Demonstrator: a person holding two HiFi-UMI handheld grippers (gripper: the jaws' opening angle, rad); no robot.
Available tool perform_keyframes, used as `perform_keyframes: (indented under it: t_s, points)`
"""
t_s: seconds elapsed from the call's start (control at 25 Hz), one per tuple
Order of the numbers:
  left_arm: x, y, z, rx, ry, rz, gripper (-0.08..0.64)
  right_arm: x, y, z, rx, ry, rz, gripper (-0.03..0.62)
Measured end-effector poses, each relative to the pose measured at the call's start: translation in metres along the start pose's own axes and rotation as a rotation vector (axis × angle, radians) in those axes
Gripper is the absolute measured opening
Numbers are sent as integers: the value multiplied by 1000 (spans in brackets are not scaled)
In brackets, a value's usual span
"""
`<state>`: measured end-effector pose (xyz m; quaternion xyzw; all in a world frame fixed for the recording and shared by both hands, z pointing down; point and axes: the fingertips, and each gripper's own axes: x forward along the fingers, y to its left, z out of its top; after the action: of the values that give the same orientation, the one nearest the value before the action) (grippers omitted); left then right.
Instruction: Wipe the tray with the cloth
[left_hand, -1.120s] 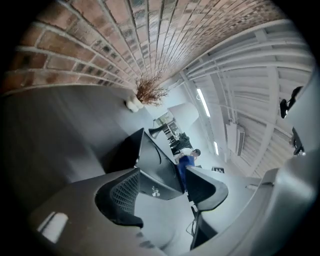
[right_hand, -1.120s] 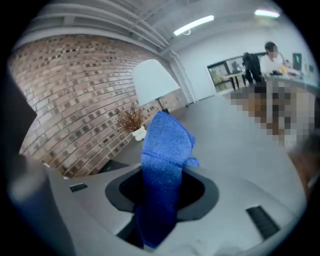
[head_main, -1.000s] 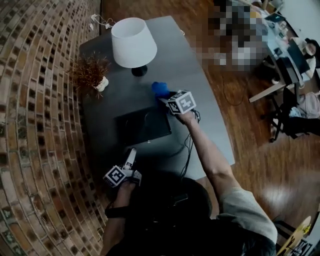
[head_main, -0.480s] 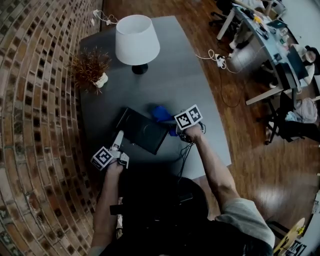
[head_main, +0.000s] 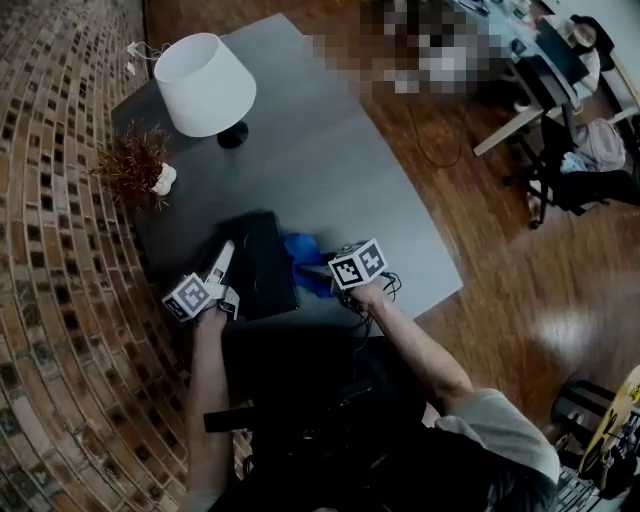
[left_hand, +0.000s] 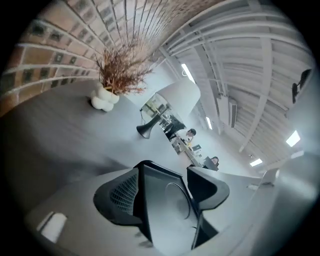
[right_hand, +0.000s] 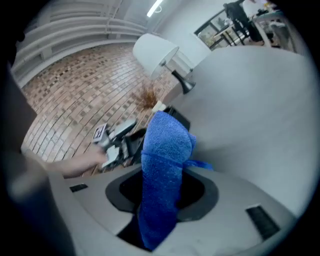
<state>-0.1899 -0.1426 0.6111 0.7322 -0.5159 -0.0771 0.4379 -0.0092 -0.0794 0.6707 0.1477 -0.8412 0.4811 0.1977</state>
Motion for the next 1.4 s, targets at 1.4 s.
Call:
perform_keyframes:
  t_s: [1.4]
  points:
    - [-96, -59, -119, -256, -55, -60, 230, 29, -75, 136, 68, -186, -151, 153]
